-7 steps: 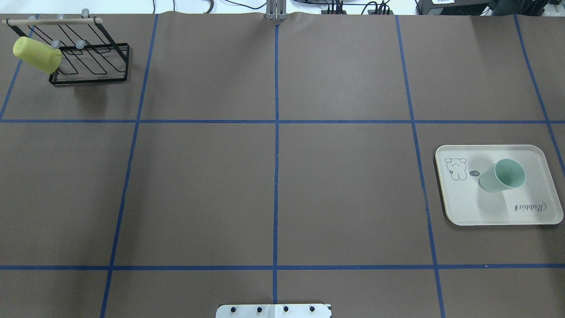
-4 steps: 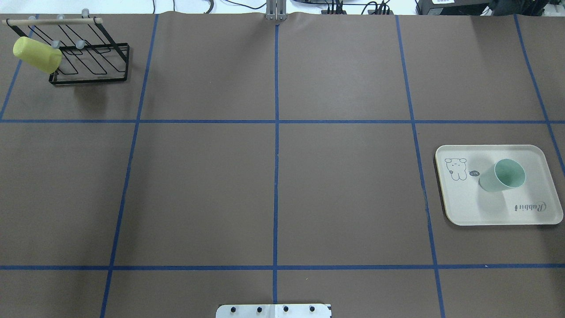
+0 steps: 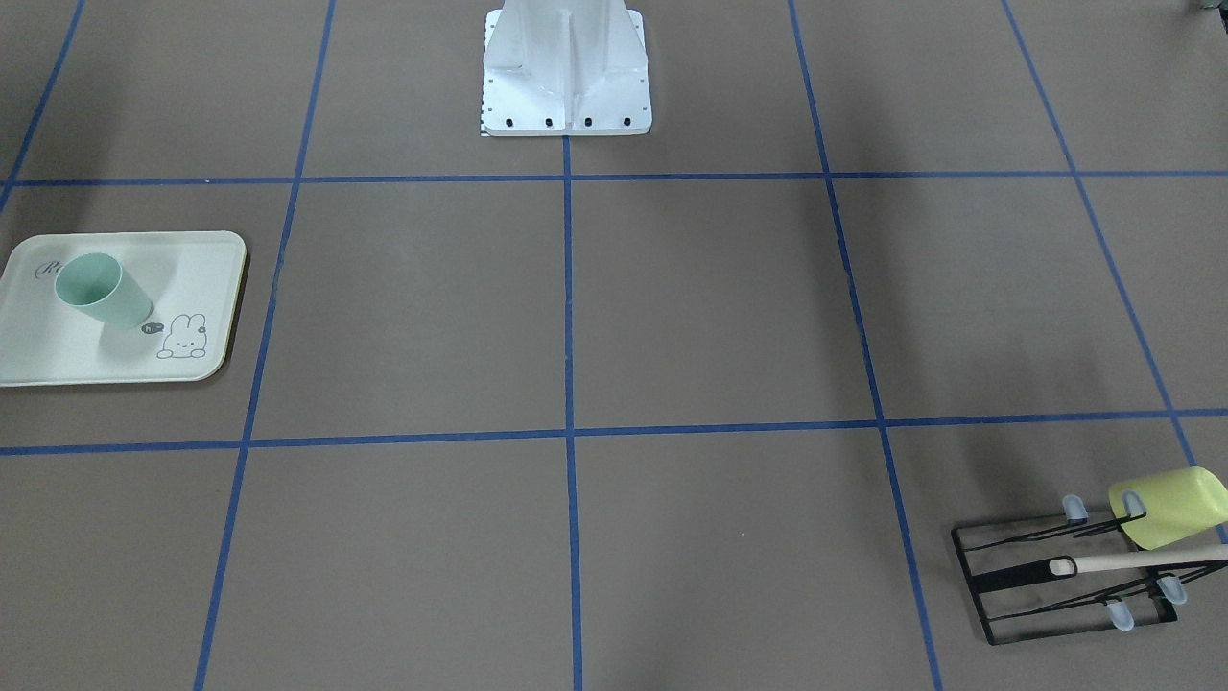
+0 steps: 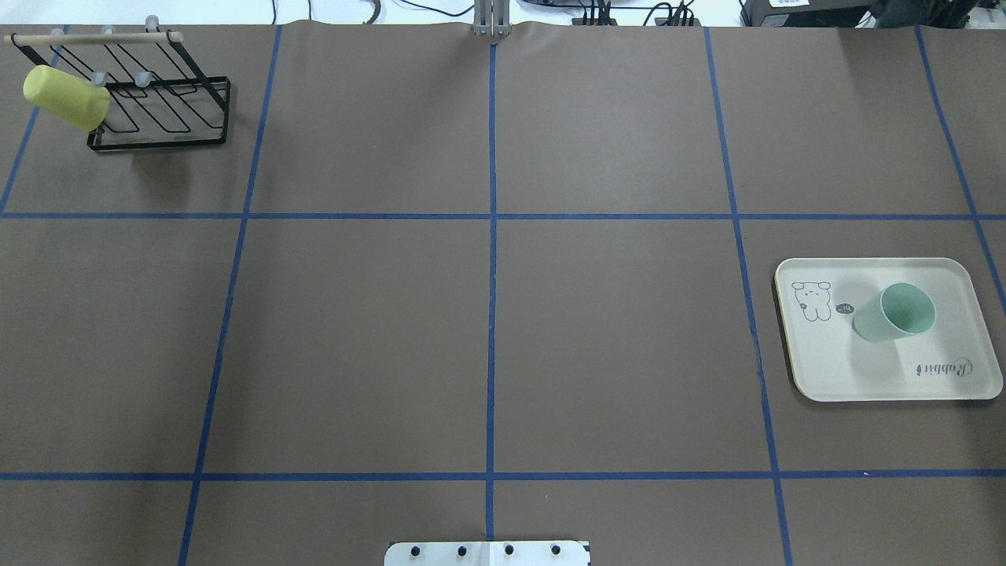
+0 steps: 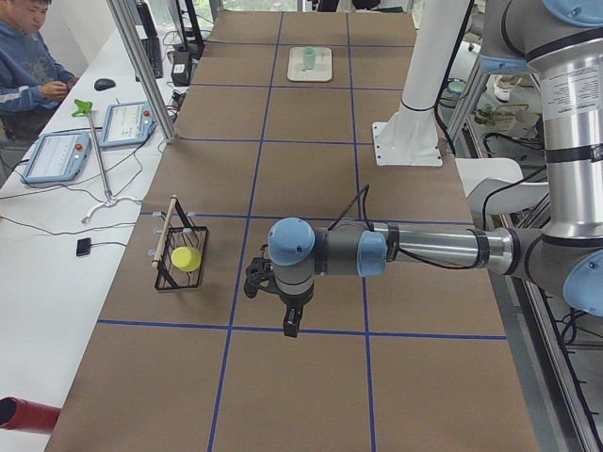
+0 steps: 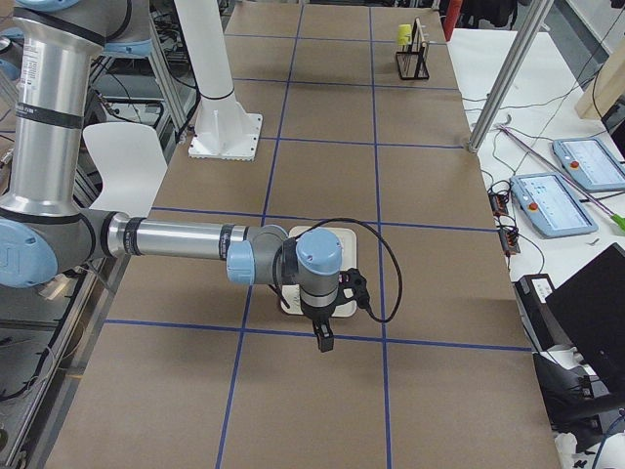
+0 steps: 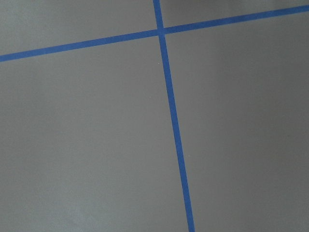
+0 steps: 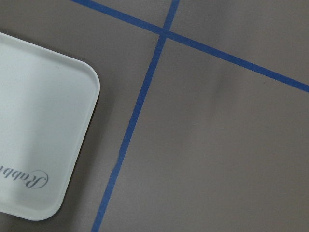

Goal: Left arm grabs green cup and hands to right arm on tray

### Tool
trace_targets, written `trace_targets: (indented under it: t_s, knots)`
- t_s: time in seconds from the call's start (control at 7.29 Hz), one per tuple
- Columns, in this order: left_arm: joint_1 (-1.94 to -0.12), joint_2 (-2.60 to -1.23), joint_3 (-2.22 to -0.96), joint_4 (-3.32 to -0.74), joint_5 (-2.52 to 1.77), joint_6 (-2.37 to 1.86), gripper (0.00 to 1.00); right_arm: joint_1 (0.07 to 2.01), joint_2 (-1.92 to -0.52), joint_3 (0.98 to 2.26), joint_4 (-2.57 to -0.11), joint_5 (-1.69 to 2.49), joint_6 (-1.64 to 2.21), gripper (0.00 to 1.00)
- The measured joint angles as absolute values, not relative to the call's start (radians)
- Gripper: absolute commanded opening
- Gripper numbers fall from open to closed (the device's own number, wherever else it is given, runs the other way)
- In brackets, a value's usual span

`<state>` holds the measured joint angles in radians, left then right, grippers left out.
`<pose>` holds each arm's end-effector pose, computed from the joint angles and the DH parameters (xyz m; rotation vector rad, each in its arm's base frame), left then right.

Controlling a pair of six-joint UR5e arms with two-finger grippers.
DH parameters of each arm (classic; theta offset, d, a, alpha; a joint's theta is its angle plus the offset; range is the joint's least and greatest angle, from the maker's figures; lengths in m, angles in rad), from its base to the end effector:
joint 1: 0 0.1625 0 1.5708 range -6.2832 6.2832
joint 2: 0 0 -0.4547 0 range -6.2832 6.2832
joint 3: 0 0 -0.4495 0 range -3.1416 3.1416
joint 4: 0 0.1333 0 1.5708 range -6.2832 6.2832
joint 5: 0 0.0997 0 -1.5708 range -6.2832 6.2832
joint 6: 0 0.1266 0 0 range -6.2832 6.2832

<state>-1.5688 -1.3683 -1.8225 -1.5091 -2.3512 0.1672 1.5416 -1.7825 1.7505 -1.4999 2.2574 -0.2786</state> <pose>-0.0433 -0.4562 0.6770 0.0526 0.7795 0.1556 0.0397 -0.4585 0.7154 0.1230 -0.6794 -0.3089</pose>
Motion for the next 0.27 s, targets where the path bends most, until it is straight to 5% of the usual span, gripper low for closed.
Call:
trace_targets:
  t_s: [0.27]
  knots:
    - [-1.569,-1.368,-1.822,-1.508,-2.35,0.167,1.0,1.542,-1.783,1.75,-1.499,2.262,-0.279,1.0]
